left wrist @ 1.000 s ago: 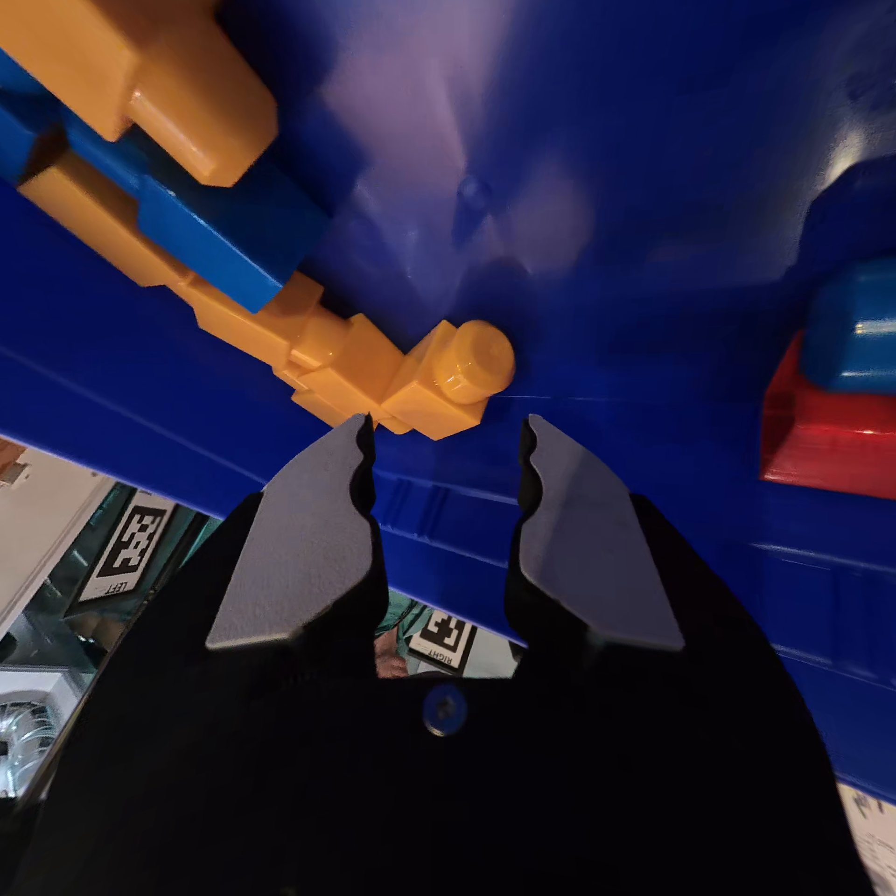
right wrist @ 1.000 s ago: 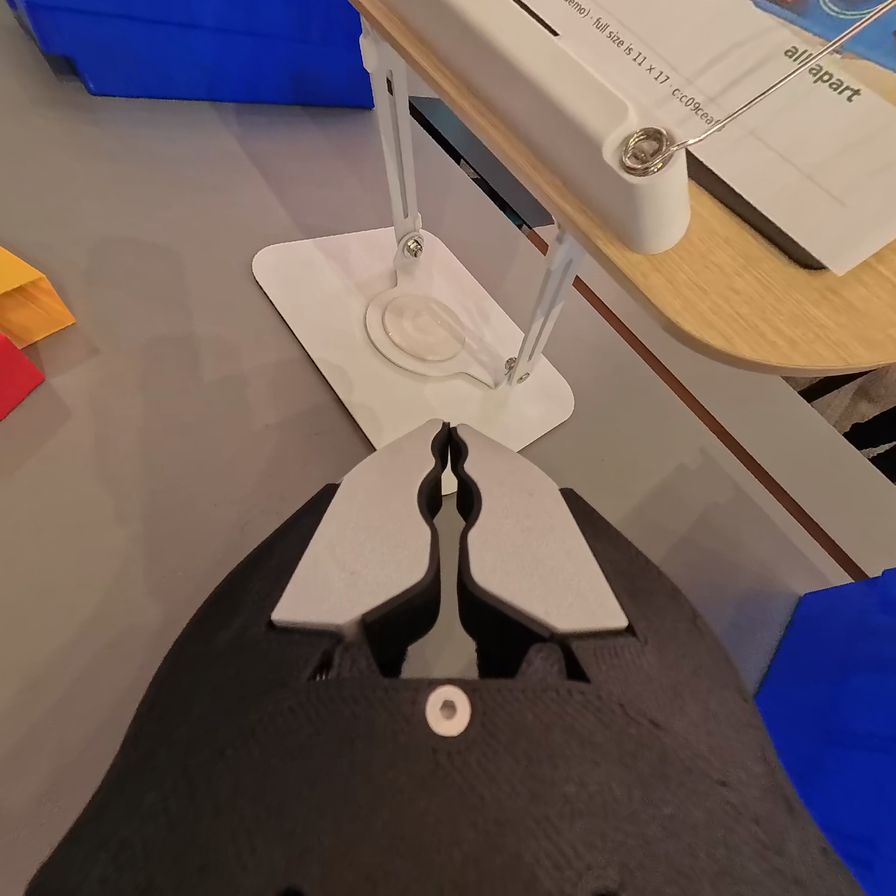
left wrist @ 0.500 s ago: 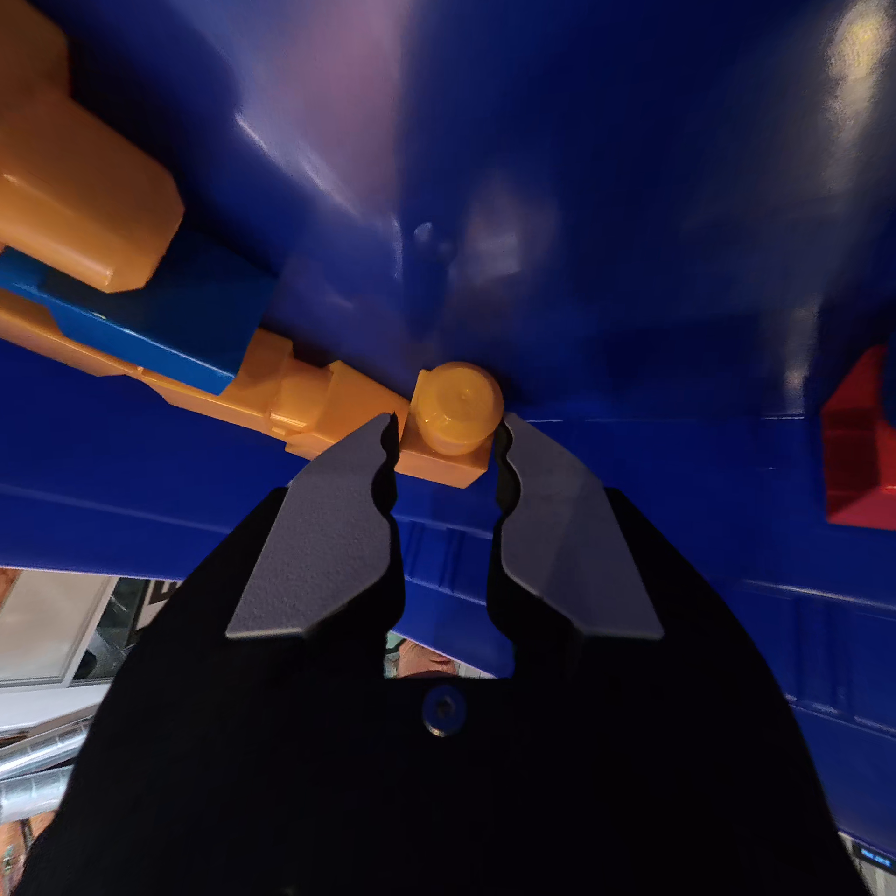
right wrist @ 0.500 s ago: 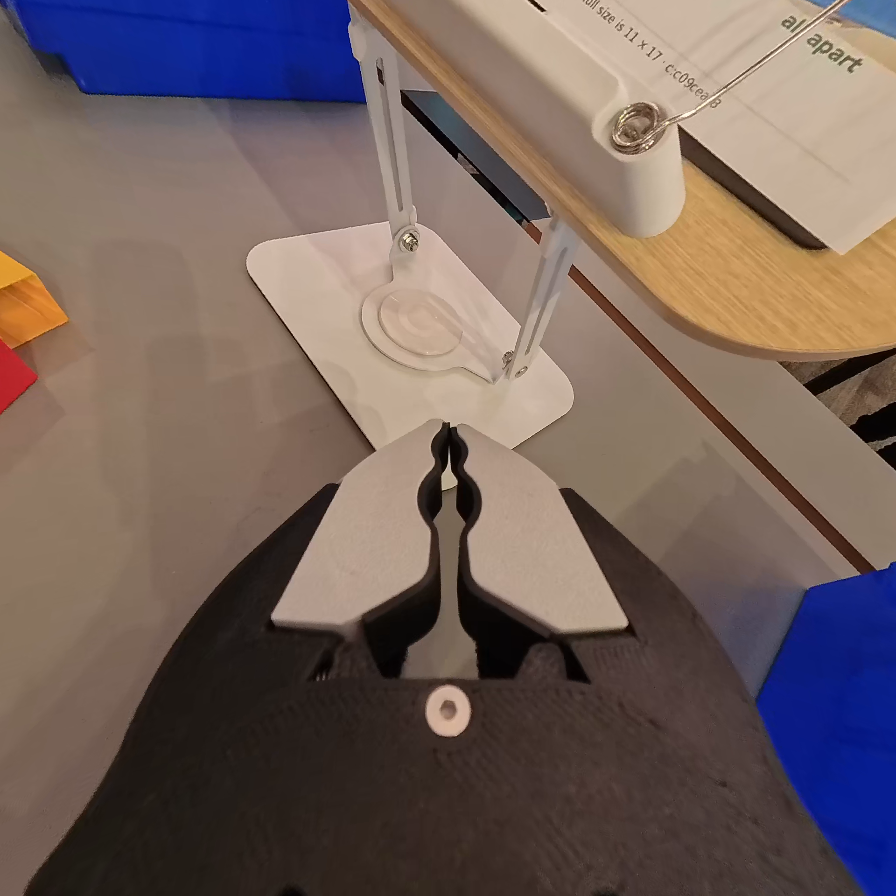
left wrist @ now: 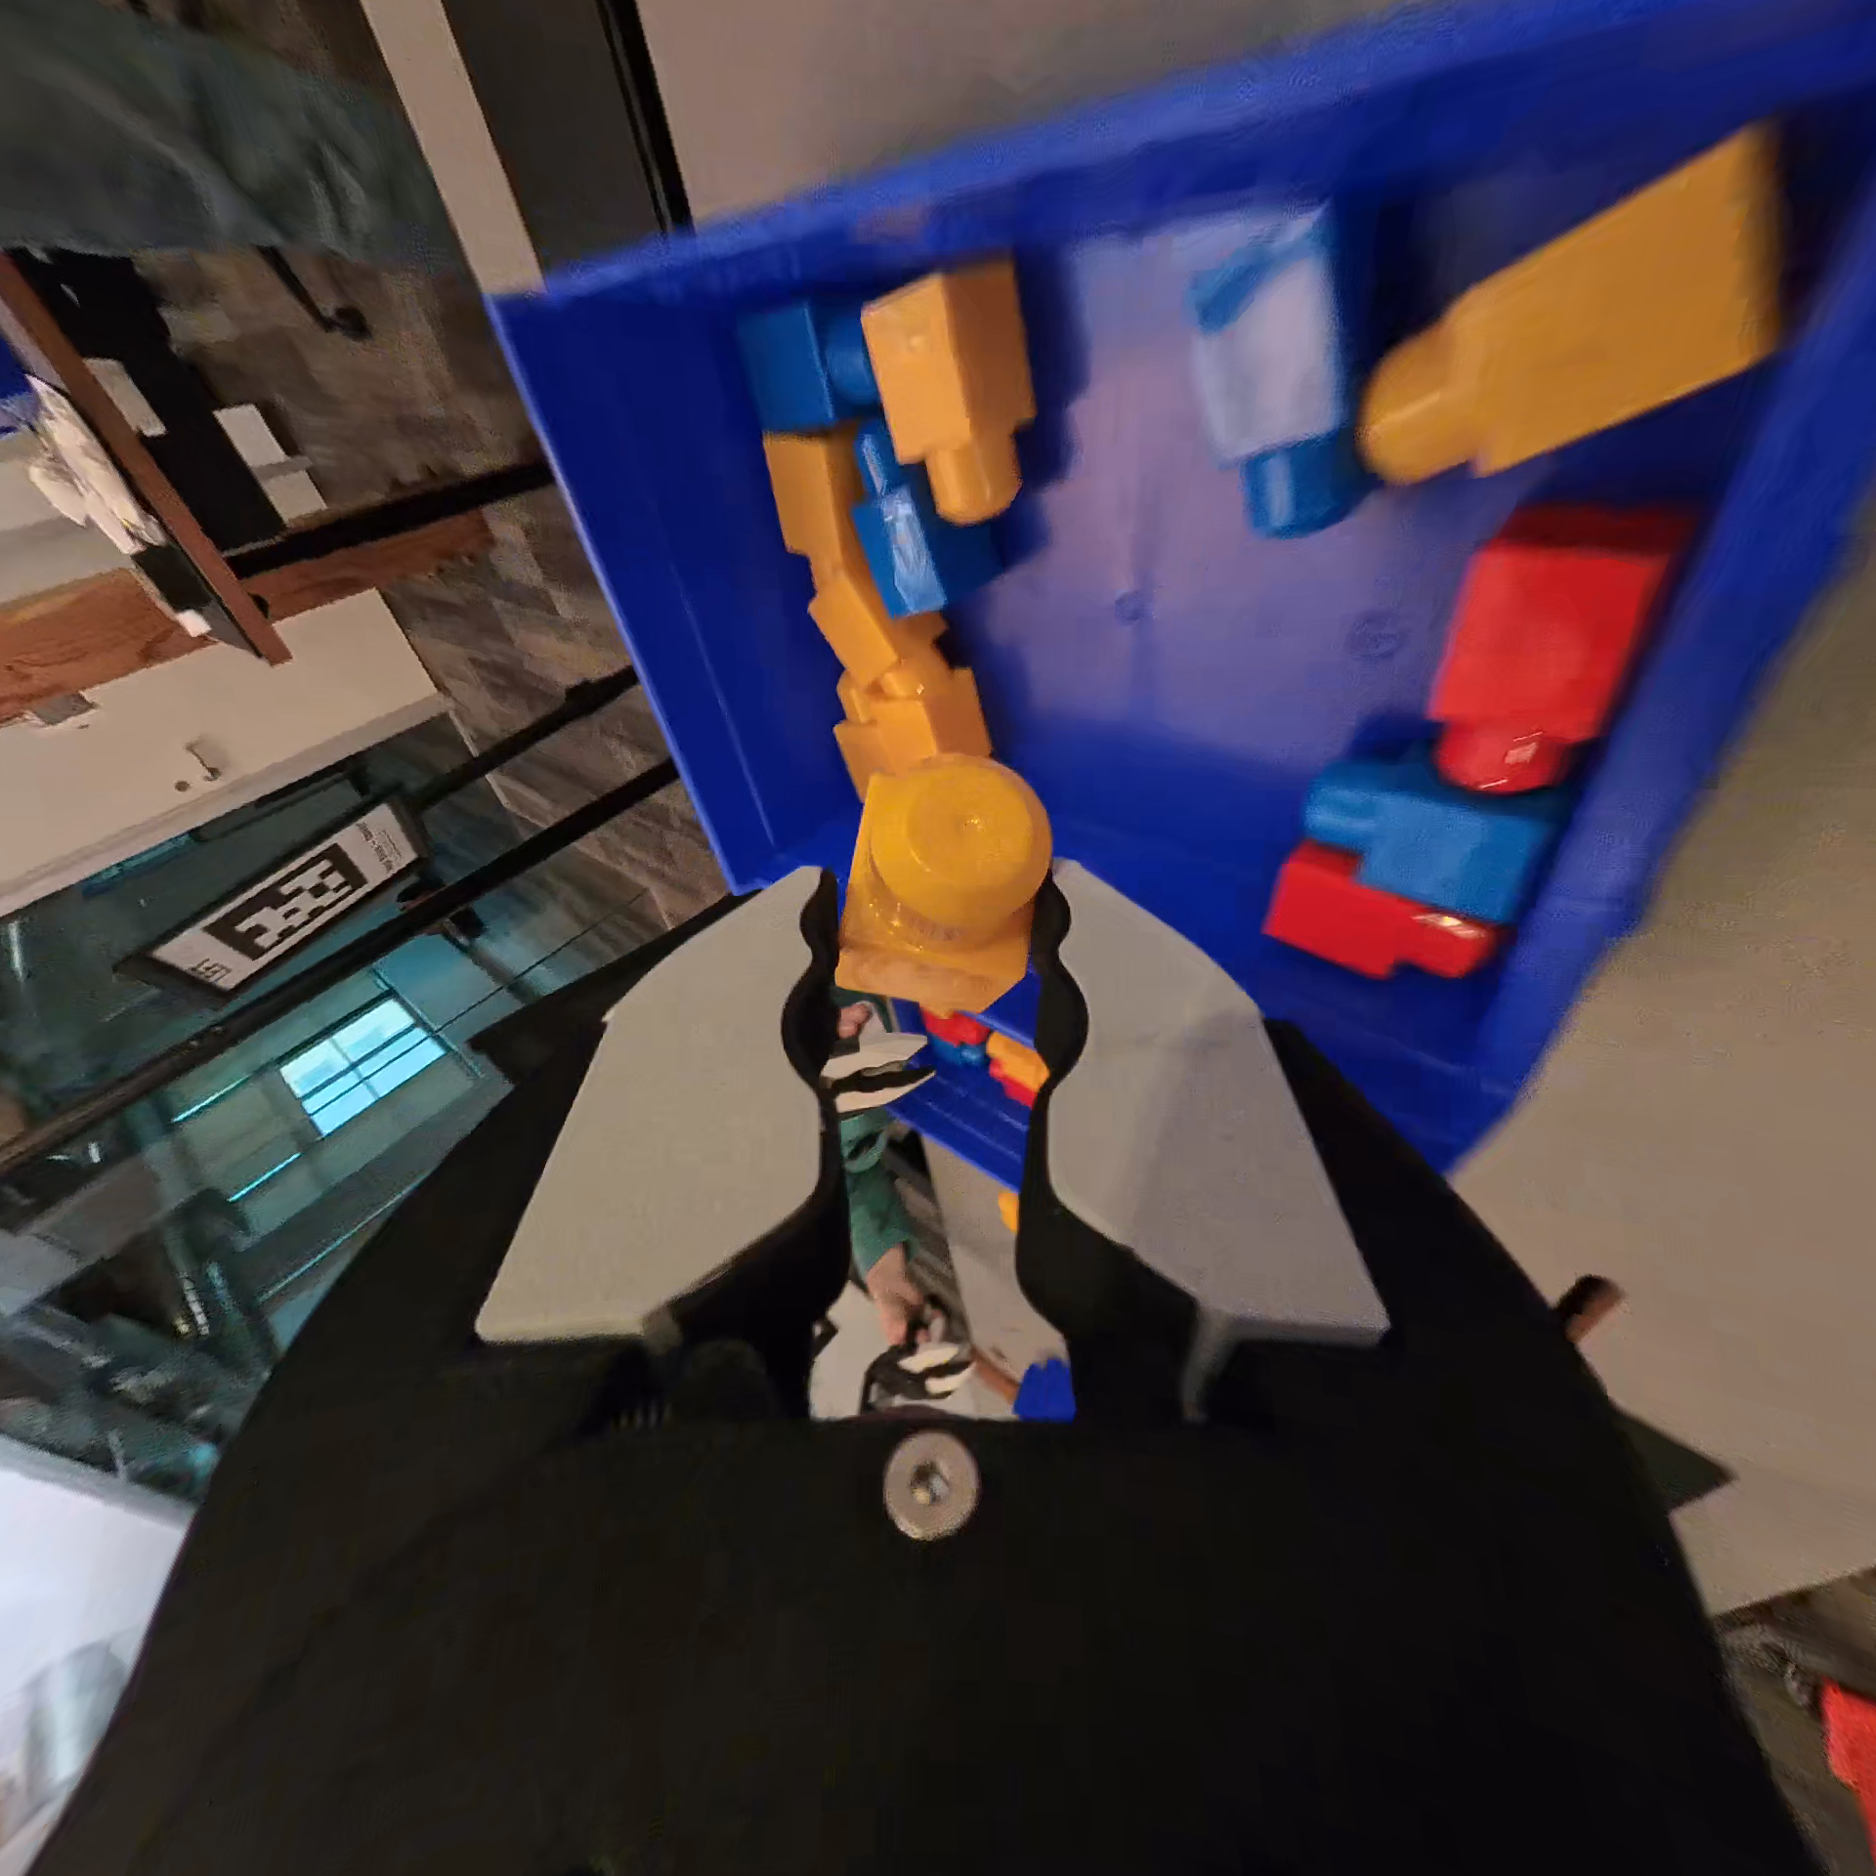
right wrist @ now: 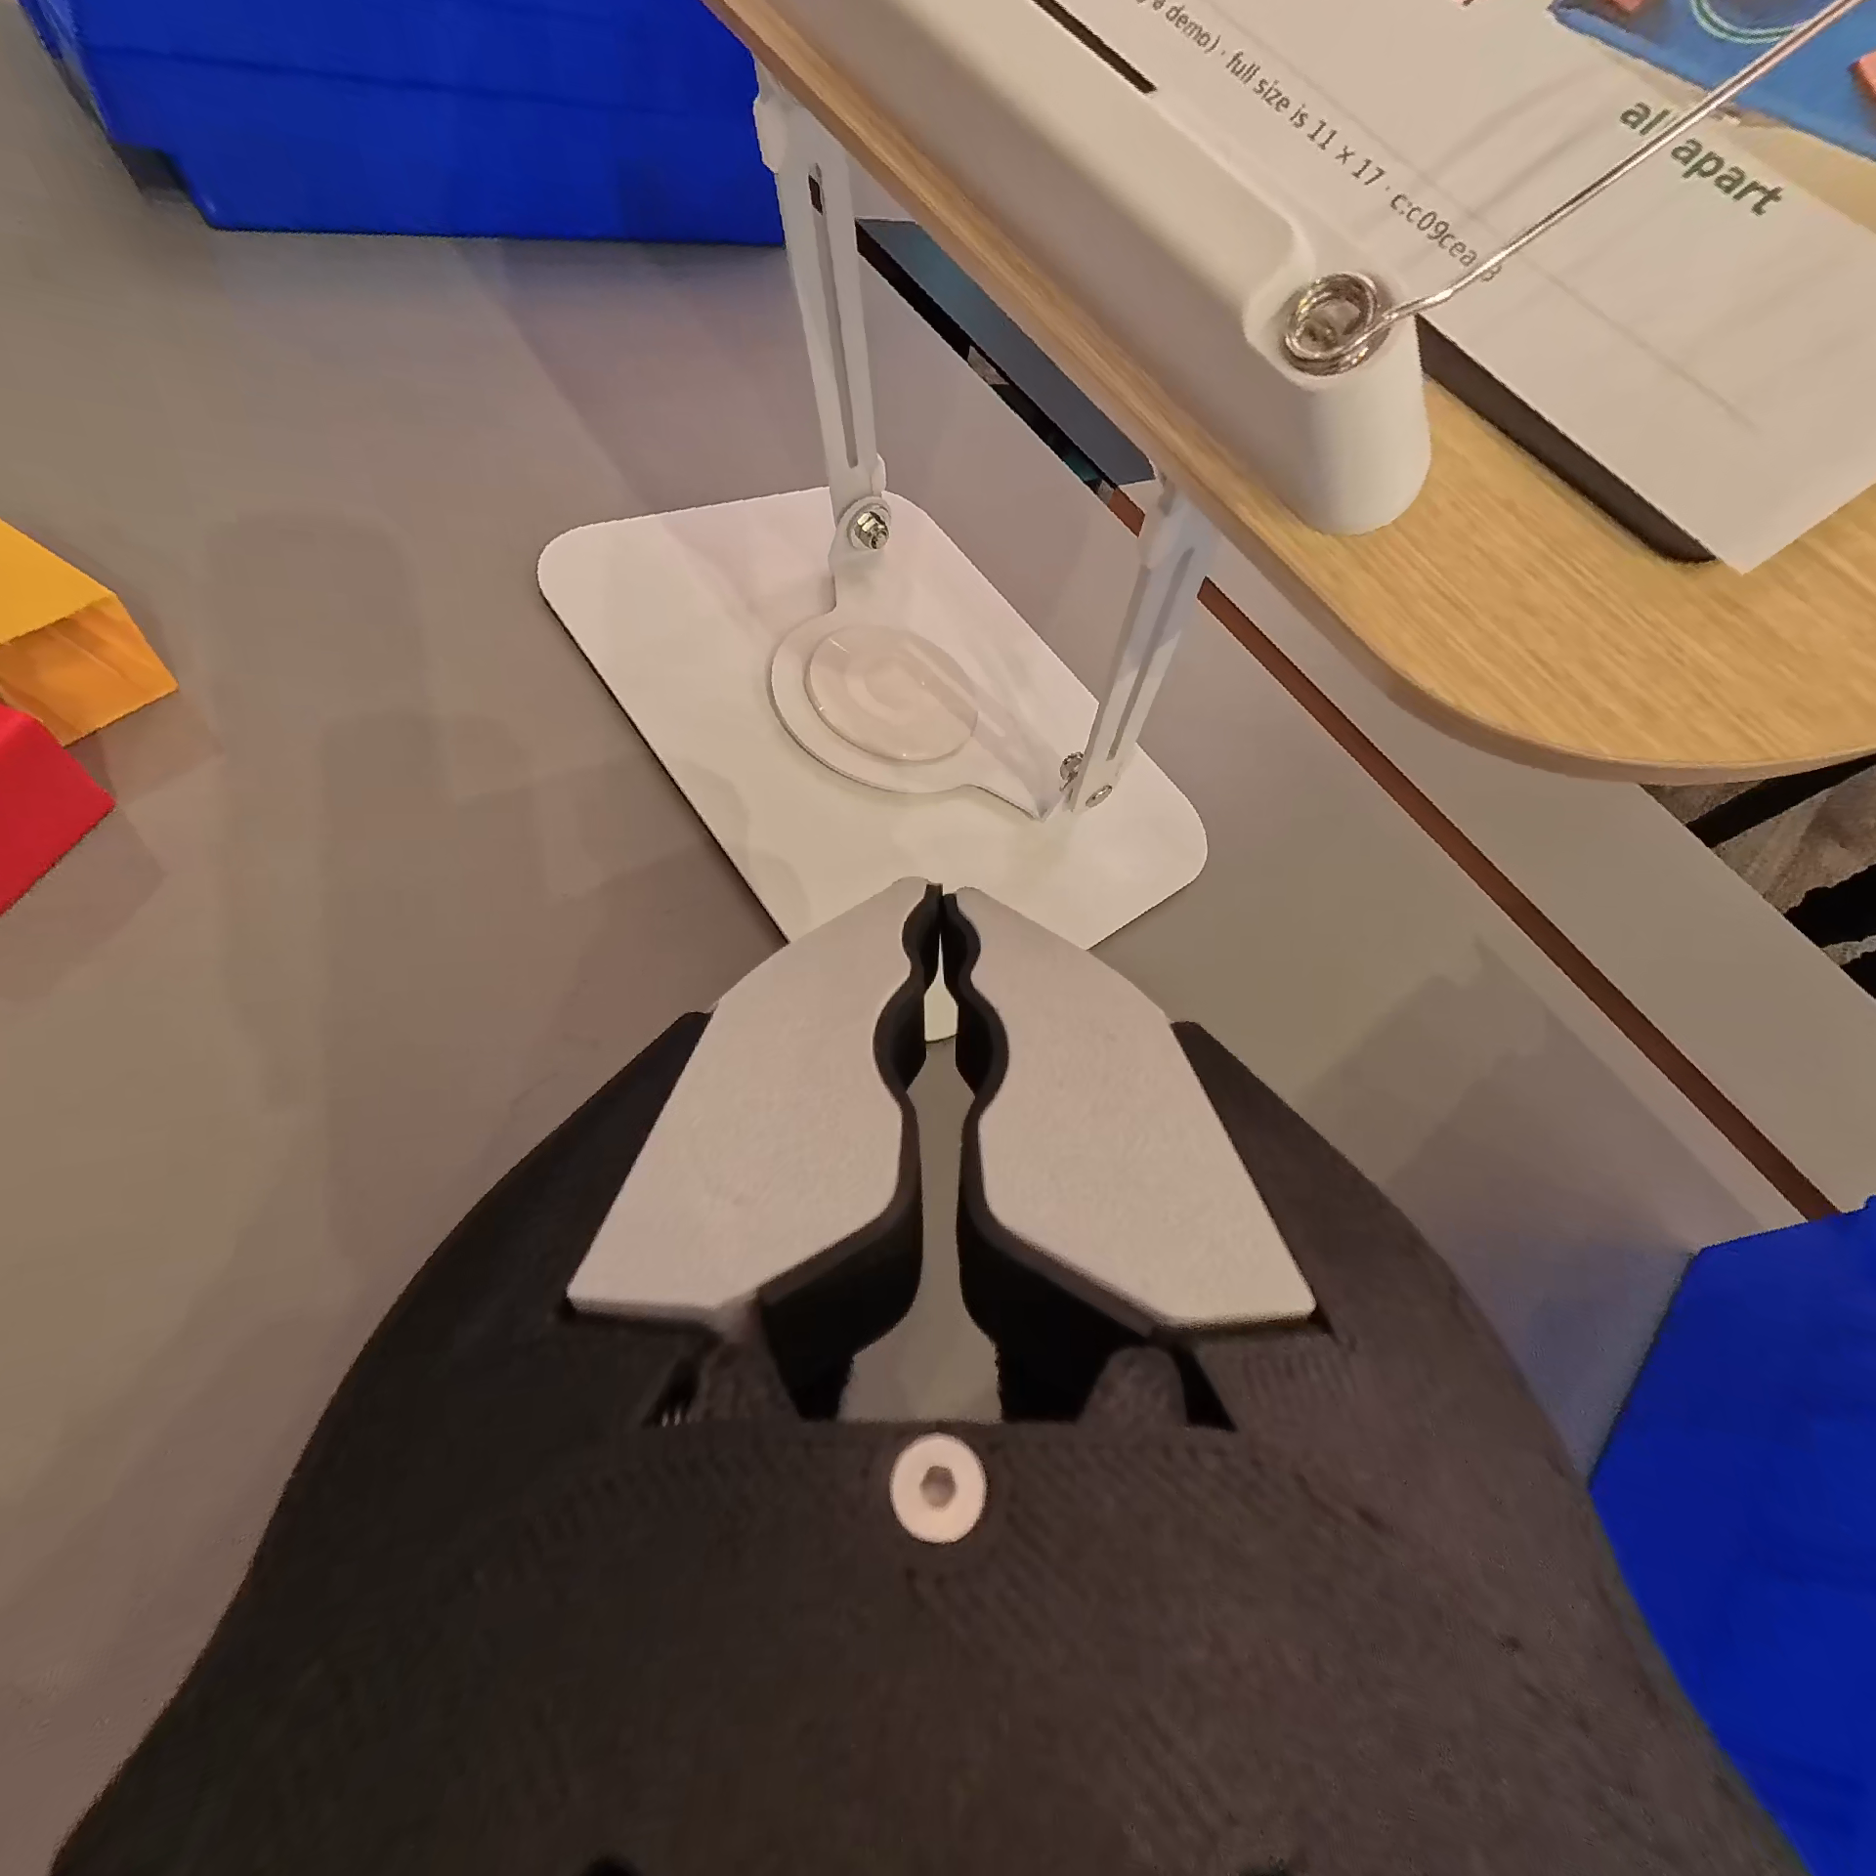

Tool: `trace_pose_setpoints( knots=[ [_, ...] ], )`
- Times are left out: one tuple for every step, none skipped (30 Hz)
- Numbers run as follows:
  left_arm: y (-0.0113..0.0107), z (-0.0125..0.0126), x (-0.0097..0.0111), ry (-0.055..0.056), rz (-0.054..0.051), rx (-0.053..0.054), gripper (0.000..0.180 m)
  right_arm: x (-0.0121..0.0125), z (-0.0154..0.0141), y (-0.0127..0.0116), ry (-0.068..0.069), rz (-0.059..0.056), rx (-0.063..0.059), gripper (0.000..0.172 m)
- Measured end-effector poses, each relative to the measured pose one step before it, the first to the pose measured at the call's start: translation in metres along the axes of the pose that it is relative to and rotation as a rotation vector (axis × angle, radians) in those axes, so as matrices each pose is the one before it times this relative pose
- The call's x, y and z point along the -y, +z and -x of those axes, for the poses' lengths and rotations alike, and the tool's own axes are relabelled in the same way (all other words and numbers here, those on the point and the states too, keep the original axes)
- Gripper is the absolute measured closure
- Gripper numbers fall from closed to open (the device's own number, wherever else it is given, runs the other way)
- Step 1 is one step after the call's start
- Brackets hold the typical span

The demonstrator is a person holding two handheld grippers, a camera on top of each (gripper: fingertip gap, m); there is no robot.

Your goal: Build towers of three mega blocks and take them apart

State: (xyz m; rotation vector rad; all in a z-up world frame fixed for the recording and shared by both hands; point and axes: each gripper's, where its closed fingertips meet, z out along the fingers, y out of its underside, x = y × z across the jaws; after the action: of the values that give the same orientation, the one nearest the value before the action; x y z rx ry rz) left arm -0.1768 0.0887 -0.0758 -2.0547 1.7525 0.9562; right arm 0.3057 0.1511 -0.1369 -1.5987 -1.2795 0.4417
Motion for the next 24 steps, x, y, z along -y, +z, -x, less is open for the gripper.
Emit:
trace_pose_setpoints(
  knots=[
    [-0.01579, -0.00983, 0.0109, -0.0149, -0.0264, -0.0038, 0.145, 0.00048, 0.00028, -0.00021, -0.0005, -0.0016, 0.0004, 0.172],
    [-0.013, -0.01421, 0.01532, -0.009, -0.0361, -0.0203, 0.145, 0.0005, 0.00015, -0.0001, -0.0003, -0.0013, -0.0004, 0.172],
    [-0.00949, -0.01731, 0.0162, 0.0001, -0.0253, -0.0295, 0.145, 0.00021, 0.00012, -0.00013, -0.0007, -0.0008, -0.0005, 0.172],
    [-0.00652, -0.01356, 0.01723, 0.0059, -0.021, 0.002, 0.144, 0.00027, 0.00028, 0.00001, -0.0006, -0.0005, 0.0001, 0.172],
    [-0.00359, -0.01527, 0.0205, 0.0003, -0.0362, -0.0152, 0.144, 0.00012, 0.00034, -0.00004, -0.0001, -0.0004, 0.0004, 0.172],
    [-0.00042, -0.01963, 0.0221, -0.0071, -0.0457, -0.054, 0.144, 0.00023, 0.00026, 0.00007, -0.0006, -0.0008, -0.0002, 0.172],
    [0.00291, -0.01595, 0.02027, 0.0057, -0.0365, -0.0335, 0.145, 0.00019, 0.00053, 0.00009, -0.0015, -0.0007, 0.0004, 0.172],
    [0.00554, -0.01416, 0.01806, 0.0033, -0.0267, -0.0358, 0.144, 0.00021, 0.0004, 0.00006, -0.0013, -0.0002, 0.0003, 0.172],
    [0.00683, -0.01365, 0.01744, -0.0036, -0.0306, -0.0492, 0.145, -0.00003, 0.00035, 0.00002, 0.0001, 0.0001, 0.0008, 0.172],
    [0.0069, -0.00707, 0.01467, 0.0041, -0.0206, -0.0172, 0.145, 0.0001, 0.0003, -0.00019, 0.0001, -0.0014, 0.0008, 0.172],
    [0.00701, -0.00523, 0.01283, -0.0004, -0.0146, -0.0222, 0.144, 0.00028, 0.00007, -0.00023, -0.0009, -0.0025, 0.0001, 0.172],
    [0.00749, -0.00838, 0.01362, -0.0174, -0.0251, -0.0577, 0.144, -0.0001, -0.00028, -0.00011, 0.0004, 0.0, -0.0011, 0.172],
    [0.00743, -0.00404, 0.01163, -0.016, -0.0196, -0.0341, 0.144, -0.00053, -0.00026, 0.00008, 0.0016, 0.0011, -0.0003, 0.172],
    [0.00745, -0.00267, 0.00914, -0.0039, -0.008, -0.0262, 0.144, -0.00062, -0.00011, 0.00022, 0.0016, 0.0015, 0.0011, 0.172],
    [0.00748, -0.00425, 0.00489, 0.0, 0.0119, -0.0393, 0.144, -0.00054, -0.00006, 0.00016, 0.0008, 0.001, 0.0006, 0.172],
    [0.00606, -0.00066, 0.003, -0.0081, 0.0147, -0.0213, 0.144, -0.00022, -0.00011, 0.00007, 0.0009, 0.0005, 0.0008, 0.172],
    [0.00534, -0.00183, 0.00316, -0.0274, 0.0078, -0.0384, 0.144, -0.00023, 0.00001, 0.00001, 0.0017, 0.0002, 0.0015, 0.172],
    [0.00337, -0.0019, 0.00812, -0.0248, -0.0329, -0.0366, 0.145, -0.00005, 0.00005, 0.00007, 0.0013, -0.0001, 0.002, 0.172],
    [0.00169, -0.00022, 0.00674, -0.0359, -0.0281, -0.0274, 0.145, 0.00014, 0.00048, 0.00013, -0.0003, -0.0003, 0.0026, 0.172],
    [0.00177, 0.00064, 0.00136, -0.0198, 0.0098, -0.0148, 0.145, 0.00009, 0.00038, 0.00005, -0.0014, 0.0002, 0.0018, 0.172],
    [0.00098, 0.0022, -0.00003, -0.0001, 0.0175, 0.007, 0.145, 0.00008, 0.00031, 0.0001, -0.0009, 0.0002, 0.0017, 0.172],
    [0.00043, 0.00315, 0.00112, -0.0044, 0.0022, 0.0144, 0.144, 0.00016, 0.00039, 0.0, -0.0002, -0.0001, 0.0024, 0.172],
    [0.00086, -0.00048, 0.002, -0.0119, -0.0101, -0.0134, 0.145, 0.00049, 0.00028, -0.00015, -0.0011, -0.0016, 0.0014, 0.172],
    [0.0011, -0.00277, 0.00309, -0.0068, -0.0208, -0.0276, 0.145, 0.00065, 0.00032, -0.00015, -0.0005, -0.0022, 0.0016, 0.172]
  ],
)
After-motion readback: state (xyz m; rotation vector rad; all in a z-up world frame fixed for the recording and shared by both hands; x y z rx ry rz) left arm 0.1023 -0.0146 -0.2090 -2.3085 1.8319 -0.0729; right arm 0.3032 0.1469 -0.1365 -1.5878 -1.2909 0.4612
